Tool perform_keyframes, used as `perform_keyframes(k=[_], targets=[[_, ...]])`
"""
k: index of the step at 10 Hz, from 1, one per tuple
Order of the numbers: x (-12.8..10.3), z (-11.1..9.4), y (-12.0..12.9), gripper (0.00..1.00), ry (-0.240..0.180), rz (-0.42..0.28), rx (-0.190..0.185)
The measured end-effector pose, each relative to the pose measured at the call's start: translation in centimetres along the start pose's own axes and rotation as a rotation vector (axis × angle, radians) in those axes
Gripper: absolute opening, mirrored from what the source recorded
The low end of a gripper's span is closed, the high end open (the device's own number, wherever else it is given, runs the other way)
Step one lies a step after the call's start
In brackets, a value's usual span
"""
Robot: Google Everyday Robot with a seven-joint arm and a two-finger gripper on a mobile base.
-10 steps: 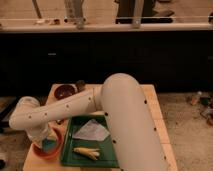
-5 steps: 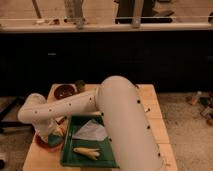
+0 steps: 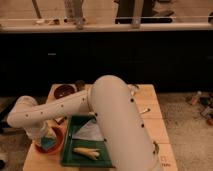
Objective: Wipe red bowl with sponge
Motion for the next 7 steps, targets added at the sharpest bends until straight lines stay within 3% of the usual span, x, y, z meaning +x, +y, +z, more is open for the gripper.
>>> perform_keyframes(k=[7], targets=[[-2.7, -1.8, 3.6, 0.00, 0.012, 0.048, 0.007]])
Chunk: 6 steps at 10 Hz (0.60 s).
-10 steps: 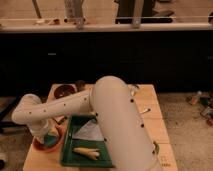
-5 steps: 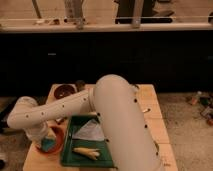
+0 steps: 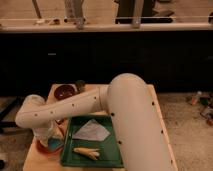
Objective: Wipe red bowl with sponge
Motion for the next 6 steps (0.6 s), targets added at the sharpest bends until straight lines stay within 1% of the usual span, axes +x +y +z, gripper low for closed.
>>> perform_keyframes(k=[1, 3, 4, 5, 6], targets=[[0.11, -0.25, 0.40, 0.00, 0.005, 0.011, 0.010], [0.13, -0.71, 0.01, 0.00, 0.012, -0.003, 0.022], [0.13, -0.72, 0.00, 0.01, 0.012, -0.004, 0.023], [0.13, -0.72, 0.02, 0.07, 0.012, -0.003, 0.023], [0.13, -0.72, -0.02, 0.17, 0.012, -0.004, 0.023]])
